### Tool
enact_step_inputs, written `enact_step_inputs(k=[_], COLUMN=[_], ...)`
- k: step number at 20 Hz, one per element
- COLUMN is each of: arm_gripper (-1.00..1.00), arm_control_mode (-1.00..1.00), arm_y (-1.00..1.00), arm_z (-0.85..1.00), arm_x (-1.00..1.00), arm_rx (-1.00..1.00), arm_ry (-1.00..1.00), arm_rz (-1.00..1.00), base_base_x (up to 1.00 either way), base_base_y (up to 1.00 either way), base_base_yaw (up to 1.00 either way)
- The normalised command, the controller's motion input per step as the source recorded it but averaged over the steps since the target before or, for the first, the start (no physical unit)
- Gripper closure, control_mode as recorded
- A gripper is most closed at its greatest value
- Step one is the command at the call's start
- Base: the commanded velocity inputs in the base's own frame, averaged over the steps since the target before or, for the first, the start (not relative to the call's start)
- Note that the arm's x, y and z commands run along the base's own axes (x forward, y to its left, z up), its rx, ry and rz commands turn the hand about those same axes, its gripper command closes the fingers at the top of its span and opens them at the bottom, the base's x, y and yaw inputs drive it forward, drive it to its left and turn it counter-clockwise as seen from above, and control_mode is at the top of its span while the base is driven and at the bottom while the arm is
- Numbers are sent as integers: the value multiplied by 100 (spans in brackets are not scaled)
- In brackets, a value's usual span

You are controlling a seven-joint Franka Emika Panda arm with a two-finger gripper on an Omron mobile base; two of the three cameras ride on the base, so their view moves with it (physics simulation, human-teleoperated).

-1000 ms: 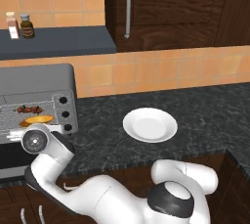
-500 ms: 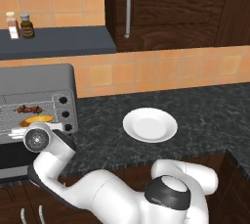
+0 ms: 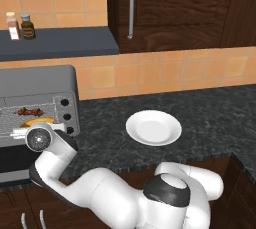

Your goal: Pick up the kebab skewer and baguette bread, and place them inside the toaster oven. Close the toaster oven door and start by setting the timer.

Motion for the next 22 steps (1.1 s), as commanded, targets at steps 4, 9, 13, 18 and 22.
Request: enact_step_inputs(k=[4,9,13,18,22], arm_gripper=[-100,-100,-100,-100,-100], arm_control_mode=[-100,-100,-100,-100,-100], arm_y=[13,7,1,0,0], arm_z=[-5,-5,-23,0,0], arm_x=[2,4,0,7,8], arm_rx=[0,0,0,0,0], arm_ry=[-1,-2,0,-3,-1], arm_rz=[0,0,0,0,0], base_base_x=[0,0,0,0,0], base_base_y=[0,0,0,0,0], base_base_yaw=[0,0,0,0,0])
